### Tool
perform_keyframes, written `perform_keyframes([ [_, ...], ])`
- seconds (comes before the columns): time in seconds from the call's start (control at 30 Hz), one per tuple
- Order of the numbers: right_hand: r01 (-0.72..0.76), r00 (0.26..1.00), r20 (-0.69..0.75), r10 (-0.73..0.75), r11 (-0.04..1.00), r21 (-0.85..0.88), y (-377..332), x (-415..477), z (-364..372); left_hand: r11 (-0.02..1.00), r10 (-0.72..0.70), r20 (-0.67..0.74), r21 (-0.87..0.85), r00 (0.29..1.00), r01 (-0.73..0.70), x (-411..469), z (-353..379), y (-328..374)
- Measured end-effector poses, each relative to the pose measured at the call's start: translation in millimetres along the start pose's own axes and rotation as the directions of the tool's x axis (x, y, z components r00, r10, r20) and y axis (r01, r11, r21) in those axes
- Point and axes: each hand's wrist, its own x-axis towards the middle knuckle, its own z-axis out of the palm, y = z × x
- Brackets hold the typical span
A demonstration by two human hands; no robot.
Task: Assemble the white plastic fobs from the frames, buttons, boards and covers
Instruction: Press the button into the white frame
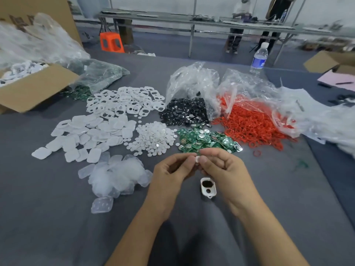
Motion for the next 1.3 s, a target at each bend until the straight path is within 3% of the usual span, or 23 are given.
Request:
perform_keyframes([
  [0.1, -0.021, 1.0, -0.005, 0.021, 0.998, 0.065, -2, -15, -14, 0.992, -0.069, 0.136, -0.093, 0.988, 0.082, -5, 5, 0],
  [0.2, -0.042, 0.999, 0.007, 0.042, 0.988, 0.147, 0, -28, -24, 0.992, -0.088, 0.176, -0.073, 0.98, 0.102, -10, 11, -1],
  [0.57, -0.086, 0.992, -0.071, 0.102, 0.977, 0.196, 14, -45, -40, 0.976, 0.0, 0.085, 0.217, 0.996, -0.019, -17, 26, -27],
  [0.67, -0.072, 0.988, -0.132, 0.08, 0.995, 0.066, 17, -43, -47, 0.85, 0.073, 0.019, 0.522, 0.997, -0.072, -14, 14, -37],
  [0.77, -0.029, 0.985, -0.173, -0.011, 0.973, -0.229, 22, -39, -53, 0.659, 0.008, 0.141, 0.744, 0.99, -0.112, -14, 0, -47],
  [0.83, -0.054, 0.985, -0.17, 0.009, 0.964, -0.26, 28, -38, -55, 0.563, -0.003, 0.214, 0.808, 0.977, -0.175, -11, -2, -53],
  [0.9, -0.145, 0.979, -0.148, 0.142, 0.989, -0.01, 31, -39, -56, 0.484, 0.024, 0.237, 0.847, 0.971, -0.219, -9, -1, -58],
  [1.0, -0.289, 0.945, 0.008, 0.326, 0.825, 0.486, 28, -40, -61, 0.435, 0.052, 0.26, 0.863, 0.964, -0.256, -7, -1, -61],
  [1.07, -0.319, 0.938, 0.088, 0.334, 0.74, 0.592, 27, -42, -64, 0.437, 0.061, 0.265, 0.86, 0.962, -0.264, -6, -3, -63],
  [1.17, -0.327, 0.939, 0.138, 0.314, 0.697, 0.638, 29, -46, -63, 0.469, 0.075, 0.243, 0.847, 0.967, -0.249, -6, -4, -64],
  [1.23, -0.287, 0.956, 0.107, 0.275, 0.782, 0.553, 31, -46, -62, 0.477, 0.085, 0.24, 0.843, 0.967, -0.251, -6, -4, -64],
  [1.3, -0.17, 0.985, 0.001, 0.175, 0.956, 0.239, 36, -44, -60, 0.486, 0.107, 0.243, 0.833, 0.964, -0.263, -6, -4, -65],
])
